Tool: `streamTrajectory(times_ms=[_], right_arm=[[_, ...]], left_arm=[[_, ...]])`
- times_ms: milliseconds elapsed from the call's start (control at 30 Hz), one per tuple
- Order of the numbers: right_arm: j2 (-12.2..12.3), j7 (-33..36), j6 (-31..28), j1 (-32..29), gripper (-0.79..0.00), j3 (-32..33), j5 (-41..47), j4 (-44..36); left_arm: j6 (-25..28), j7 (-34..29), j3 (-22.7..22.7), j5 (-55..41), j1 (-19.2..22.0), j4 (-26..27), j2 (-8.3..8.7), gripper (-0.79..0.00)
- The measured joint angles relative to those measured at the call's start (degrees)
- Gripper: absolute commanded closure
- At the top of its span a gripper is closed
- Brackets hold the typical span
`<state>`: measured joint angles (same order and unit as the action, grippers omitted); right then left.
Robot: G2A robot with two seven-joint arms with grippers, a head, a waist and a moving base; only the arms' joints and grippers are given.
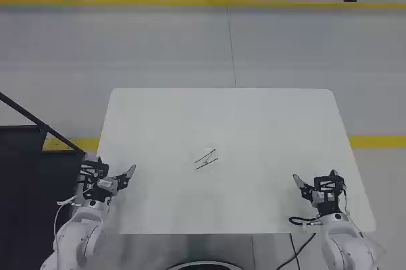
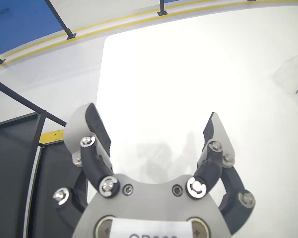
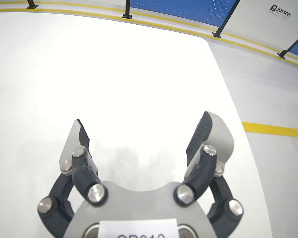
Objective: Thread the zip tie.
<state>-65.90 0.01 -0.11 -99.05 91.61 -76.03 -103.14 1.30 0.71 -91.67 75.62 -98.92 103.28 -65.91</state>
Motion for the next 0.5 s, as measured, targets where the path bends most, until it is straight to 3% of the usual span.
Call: streamTrajectory(times_ms=[167, 367, 500], right_arm=[[-0.1, 2.4, -3.9, 2.4, -0.785, -0.8, 3.0, 0.8], [0.2, 10.1, -17.6, 7.4, -0.785, -1.5, 13.8, 4.0], [0.2, 15.9, -23.9, 12.0, -0.785, -3.9, 19.0, 6.9]], left_arm=[[3.5, -0.4, 0.0, -3.8, 0.6, 0.0, -0.12, -0.785], [15.0, -4.2, -2.2, -18.3, 2.0, -0.5, 0.02, -0.785], [19.2, -7.5, -3.7, -23.7, 2.9, -1.1, 0.29, -0.785]])
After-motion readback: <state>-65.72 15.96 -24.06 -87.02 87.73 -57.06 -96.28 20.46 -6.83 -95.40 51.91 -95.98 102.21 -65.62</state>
